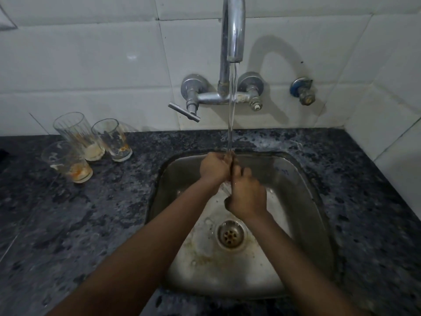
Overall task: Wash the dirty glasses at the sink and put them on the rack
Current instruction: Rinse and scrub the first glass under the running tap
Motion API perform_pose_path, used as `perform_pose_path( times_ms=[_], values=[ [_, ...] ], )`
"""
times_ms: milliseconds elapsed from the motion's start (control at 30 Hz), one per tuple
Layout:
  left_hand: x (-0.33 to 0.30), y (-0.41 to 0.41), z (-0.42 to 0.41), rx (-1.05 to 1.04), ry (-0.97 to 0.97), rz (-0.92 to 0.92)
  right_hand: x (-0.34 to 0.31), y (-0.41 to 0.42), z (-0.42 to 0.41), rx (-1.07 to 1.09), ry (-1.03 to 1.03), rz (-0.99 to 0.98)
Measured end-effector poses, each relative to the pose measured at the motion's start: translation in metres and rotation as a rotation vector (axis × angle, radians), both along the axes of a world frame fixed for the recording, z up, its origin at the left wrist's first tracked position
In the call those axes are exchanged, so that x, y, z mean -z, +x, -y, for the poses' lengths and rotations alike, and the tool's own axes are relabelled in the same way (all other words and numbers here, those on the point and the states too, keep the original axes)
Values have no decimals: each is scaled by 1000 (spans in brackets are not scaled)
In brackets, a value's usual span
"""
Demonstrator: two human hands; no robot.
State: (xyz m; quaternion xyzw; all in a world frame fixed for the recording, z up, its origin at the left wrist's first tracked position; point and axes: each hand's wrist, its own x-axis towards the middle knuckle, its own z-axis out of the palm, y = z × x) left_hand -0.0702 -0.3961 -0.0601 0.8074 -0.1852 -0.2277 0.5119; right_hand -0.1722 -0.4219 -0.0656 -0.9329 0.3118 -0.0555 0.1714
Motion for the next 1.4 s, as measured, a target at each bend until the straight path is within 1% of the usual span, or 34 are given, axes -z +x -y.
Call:
perform_pose_path(
  times_ms=[33, 67, 100, 167, 200, 233, 267, 300, 367, 400, 433, 467, 500, 567, 600, 633, 667, 700, 767, 800, 833, 867, 933, 967, 1000, 1033, 1067, 1167, 1200, 1233, 1267, 1333, 1367, 1400],
  values=[
    [1, -1, -2, -6, -12, 32, 0, 0, 1, -23, 86, 20],
    [1, -1, -5, 1, -72, 22, 0, 0, 8, -52, 350, 100],
    [1, -1, -10, 12, -167, -38, -3, -2, 15, -40, 692, 199],
    [-1, -2, -19, 30, -357, -211, -6, -10, 24, 36, 1302, 366],
    [0, -2, -22, 37, -404, -242, -4, -13, 26, 64, 1467, 403],
    [-1, -3, -24, 45, -402, -229, -3, -14, 24, 67, 1481, 400],
    [0, -3, -22, 50, -362, -198, -3, -13, 19, 86, 1374, 386],
    [-1, -3, -19, 59, -295, -157, -5, -11, 13, 89, 1155, 343],
    [-4, -4, -12, 66, -118, -47, -6, -5, 4, 52, 491, 143],
    [-5, -4, -10, 40, -58, 8, -5, -2, -1, 38, 239, 80],
    [-6, -5, -10, 12, -55, 46, -2, -2, -3, 20, 182, 84],
    [-7, -5, -11, 5, -107, 45, -2, -3, 0, 1, 341, 151],
    [-9, -4, -13, 9, -202, 6, -6, -4, 5, 31, 693, 286],
    [-10, -4, -18, 38, -343, -106, -10, -12, 12, 59, 1344, 385],
    [-9, -3, -19, 53, -355, -109, -7, -15, 14, 68, 1464, 380],
    [-8, -2, -19, 67, -331, -70, -7, -15, 13, 84, 1461, 374],
    [-8, -2, -18, 76, -282, -21, -5, -13, 8, 141, 1327, 356],
    [-9, -3, -15, 85, -212, 31, -3, -9, 3, 174, 1072, 316],
    [-11, -4, -10, 71, -62, 156, -5, -3, -4, 168, 456, 101],
    [-14, -5, -10, 38, -40, 208, -6, -2, -5, 142, 288, 73],
    [-16, -6, -11, 13, -80, 236, -7, -3, -2, 91, 332, 98],
    [-17, -5, -13, 8, -172, 213, -9, -4, 6, 35, 543, 160],
    [-17, -5, -19, 34, -370, 43, -14, -12, 19, -48, 1066, 307],
    [-16, -4, -21, 53, -427, -37, -14, -15, 23, -70, 1272, 336],
    [-16, -3, -22, 61, -427, -67, -16, -17, 23, -64, 1344, 336],
    [-18, -2, -21, 71, -383, -55, -16, -17, 19, -35, 1307, 338],
    [-21, -2, -19, 82, -307, -17, -16, -15, 12, 18, 1149, 330],
    [-24, -2, -9, 75, -12, 205, -18, -5, -7, 76, 307, 126],
    [-24, -3, -8, 28, 26, 272, -15, -3, -9, 66, 232, 111],
    [-22, -2, -9, 2, 0, 301, -14, -2, -5, 31, 348, 123],
    [-21, 0, -10, 4, -86, 266, -15, -3, 1, 1, 624, 185],
    [-22, 2, -17, 32, -338, 38, -20, -11, 14, -61, 1209, 315],
    [-23, 3, -19, 30, -421, -72, -21, -15, 17, -76, 1417, 344],
    [-24, 3, -20, 9, -445, -110, -24, -17, 19, -73, 1515, 363]
  ],
)
